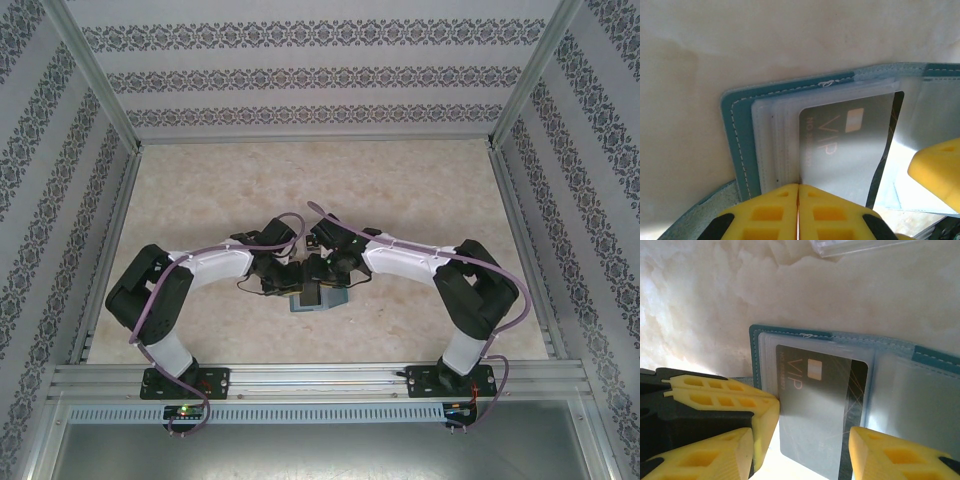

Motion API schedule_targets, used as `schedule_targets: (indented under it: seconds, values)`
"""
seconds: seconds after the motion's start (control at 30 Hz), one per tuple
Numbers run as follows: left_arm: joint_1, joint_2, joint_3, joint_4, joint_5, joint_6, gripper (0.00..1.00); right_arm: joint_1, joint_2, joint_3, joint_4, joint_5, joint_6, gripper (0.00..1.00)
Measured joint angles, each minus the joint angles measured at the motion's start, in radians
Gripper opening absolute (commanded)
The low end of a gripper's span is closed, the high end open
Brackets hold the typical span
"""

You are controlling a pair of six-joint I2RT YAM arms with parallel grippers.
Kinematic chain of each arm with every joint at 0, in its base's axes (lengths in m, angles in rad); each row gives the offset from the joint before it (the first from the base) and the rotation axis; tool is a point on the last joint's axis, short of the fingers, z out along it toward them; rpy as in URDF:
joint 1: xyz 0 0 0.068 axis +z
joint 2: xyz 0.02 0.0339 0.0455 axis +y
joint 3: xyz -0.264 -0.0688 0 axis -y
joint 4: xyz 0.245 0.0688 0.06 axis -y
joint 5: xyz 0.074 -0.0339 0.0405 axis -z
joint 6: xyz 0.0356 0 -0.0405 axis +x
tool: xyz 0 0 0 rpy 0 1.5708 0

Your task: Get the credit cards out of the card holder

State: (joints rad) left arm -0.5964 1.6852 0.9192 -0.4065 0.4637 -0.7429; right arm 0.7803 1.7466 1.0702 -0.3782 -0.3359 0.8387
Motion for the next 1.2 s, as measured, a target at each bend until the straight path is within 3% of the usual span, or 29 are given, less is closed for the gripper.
schedule_targets:
  seconds: [1.2]
  values:
    - [0.001,0.002,0.001,-0.002,-0.015,0.001,0.08,-0.045,0.024,-0.048,0.113,-0.138,0.05,0.51]
